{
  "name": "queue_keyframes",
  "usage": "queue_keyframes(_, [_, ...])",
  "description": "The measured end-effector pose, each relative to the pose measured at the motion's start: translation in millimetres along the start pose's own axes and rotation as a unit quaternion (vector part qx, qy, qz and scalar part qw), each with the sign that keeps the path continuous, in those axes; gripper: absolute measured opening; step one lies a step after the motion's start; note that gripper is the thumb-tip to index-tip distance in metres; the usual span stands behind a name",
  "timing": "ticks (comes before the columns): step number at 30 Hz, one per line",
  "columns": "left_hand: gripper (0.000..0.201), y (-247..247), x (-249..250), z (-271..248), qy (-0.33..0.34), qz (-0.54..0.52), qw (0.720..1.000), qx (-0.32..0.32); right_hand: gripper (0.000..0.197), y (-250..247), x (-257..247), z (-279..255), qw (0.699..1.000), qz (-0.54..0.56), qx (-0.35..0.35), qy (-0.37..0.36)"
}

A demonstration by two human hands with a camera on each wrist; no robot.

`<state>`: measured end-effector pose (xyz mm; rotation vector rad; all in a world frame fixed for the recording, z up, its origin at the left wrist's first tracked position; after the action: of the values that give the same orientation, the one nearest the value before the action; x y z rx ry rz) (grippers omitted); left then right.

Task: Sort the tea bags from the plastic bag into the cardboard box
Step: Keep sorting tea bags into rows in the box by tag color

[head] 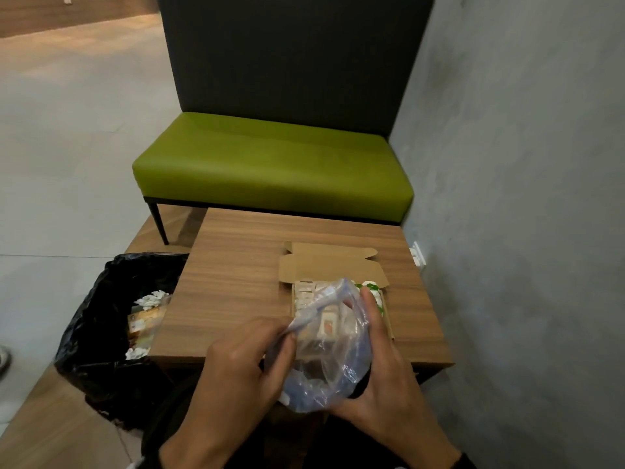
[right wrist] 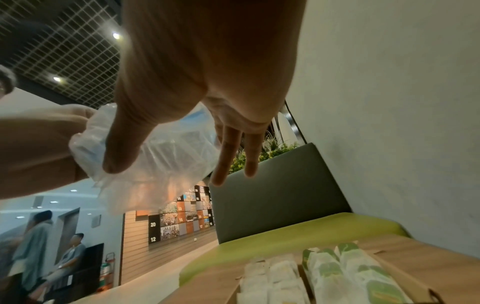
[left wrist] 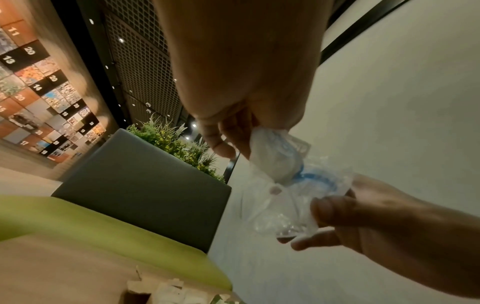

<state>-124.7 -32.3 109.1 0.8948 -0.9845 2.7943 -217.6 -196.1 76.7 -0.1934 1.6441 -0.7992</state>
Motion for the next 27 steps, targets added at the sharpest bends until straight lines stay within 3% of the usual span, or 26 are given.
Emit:
queue_keyframes(4, [0.033,3.1,8.2,-1.8,0.022,-0.065,0.998,0.01,0.117,0.4,2.8,-5.8,0.998,0.058,0.007,-0.024])
queue_keyframes(7, [0.065,11.7,11.9,-3.6,0.027,-0.163,0.985,-0.057,0.083,1.4,2.7,-9.1,0.981,0.19,-0.014,-0.036])
queue_keyframes(9, [0.075,17.6,13.2,-5.1,0.036,-0.167,0.979,-0.114,0.061,1.8,1.1,-11.4,0.967,0.252,-0.022,-0.037])
queue_keyframes(12, [0.082,25.5,15.7,-2.2,0.032,-0.138,0.976,-0.167,0.031,6.7,-3.4,-12.9,0.967,0.252,-0.025,-0.019])
queue_keyframes(14, [0.093,35.5,17.9,-1.4,0.016,-0.19,0.96,-0.206,0.018,12.9,-4.3,-11.0,0.983,0.183,-0.026,-0.006])
queue_keyframes(16, [0.099,44.0,13.0,-3.4,-0.005,-0.235,0.946,-0.222,0.014,20.8,0.4,-8.2,0.989,0.136,-0.051,0.007])
queue_keyframes(18, [0.087,49.0,5.7,-6.0,0.037,-0.215,0.95,-0.223,0.028,23.9,7.9,-6.3,0.981,0.143,-0.111,0.071])
queue_keyframes(21, [0.047,40.2,-14.5,-7.6,0.08,-0.143,0.974,-0.154,0.063,19.5,11.1,-13.4,0.912,0.3,-0.238,0.147])
queue_keyframes(22, [0.039,34.1,-21.6,-6.3,0.068,-0.118,0.982,-0.134,0.07,11.4,10.6,-12.9,0.903,0.336,-0.225,0.146])
queue_keyframes(24, [0.038,27.5,-30.1,-3.1,0.049,-0.053,0.989,-0.133,0.079,-4.3,14.5,-7.0,0.911,0.359,-0.136,0.148])
queue_keyframes(25, [0.041,28.0,-29.4,-2.1,0.053,-0.022,0.987,-0.149,0.078,-5.6,16.5,-5.2,0.919,0.352,-0.102,0.143])
queue_keyframes(27, [0.042,33.4,-20.9,-1.8,0.072,0.023,0.98,-0.182,0.056,1.4,10.7,-2.9,0.943,0.304,-0.078,0.109])
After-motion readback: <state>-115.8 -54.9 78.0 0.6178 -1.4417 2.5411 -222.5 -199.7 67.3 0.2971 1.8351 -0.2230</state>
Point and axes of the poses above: each hand's wrist, its own z-axis towards the middle knuckle, its own y-axis out of the palm, x = y × z, the point moved 5 cm from there along z, towards the middle knuckle, and after that the axes turned 11 degrees about y, right-handed, at the moved point
